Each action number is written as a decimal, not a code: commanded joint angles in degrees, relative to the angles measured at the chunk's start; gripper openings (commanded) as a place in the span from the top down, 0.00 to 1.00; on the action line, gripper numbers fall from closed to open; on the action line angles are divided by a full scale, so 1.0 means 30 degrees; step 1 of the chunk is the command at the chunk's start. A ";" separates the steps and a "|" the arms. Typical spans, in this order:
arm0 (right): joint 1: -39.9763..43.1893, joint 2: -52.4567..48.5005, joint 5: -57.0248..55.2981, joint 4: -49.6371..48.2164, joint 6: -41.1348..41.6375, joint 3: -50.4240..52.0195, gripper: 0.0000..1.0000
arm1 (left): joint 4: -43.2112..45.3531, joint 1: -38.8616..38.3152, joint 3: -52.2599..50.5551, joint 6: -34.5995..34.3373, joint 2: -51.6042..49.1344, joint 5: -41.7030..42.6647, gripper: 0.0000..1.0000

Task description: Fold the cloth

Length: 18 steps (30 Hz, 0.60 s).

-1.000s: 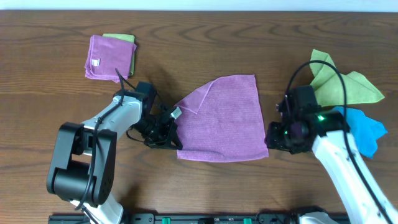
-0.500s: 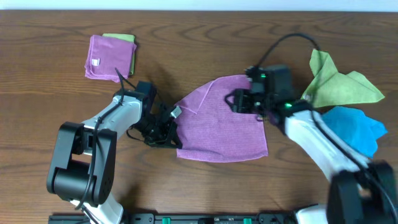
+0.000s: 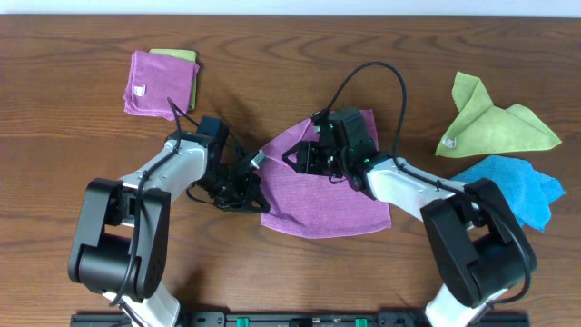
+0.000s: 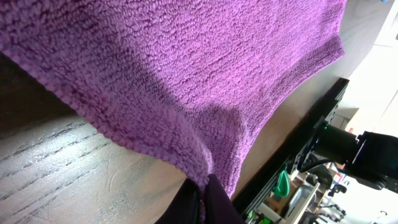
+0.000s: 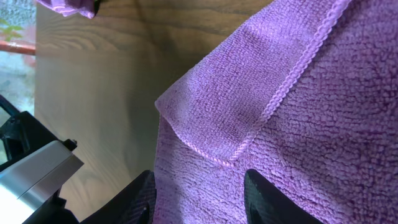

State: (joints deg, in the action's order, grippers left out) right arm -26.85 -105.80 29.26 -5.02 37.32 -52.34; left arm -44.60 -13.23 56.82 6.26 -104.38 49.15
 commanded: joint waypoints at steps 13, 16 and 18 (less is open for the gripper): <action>-0.0459 -0.1282 -0.1676 -0.1122 0.0984 -0.0459 0.56 | 0.0029 0.0029 -0.0058 0.0350 -0.0058 0.0656 0.94; -0.0452 -0.1603 -0.1690 -0.1122 0.0984 -0.0750 0.56 | 0.0036 0.0029 -0.0058 0.0350 -0.0058 0.0656 0.94; -0.0452 -0.1858 -0.1683 -0.1122 0.0991 -0.0925 0.56 | 0.0044 0.0029 -0.0058 0.0350 -0.0058 0.0656 0.94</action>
State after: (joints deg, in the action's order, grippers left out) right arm -27.55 -110.56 24.64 -8.19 39.66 -53.30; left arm -44.51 -13.23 56.82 6.28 -104.38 50.63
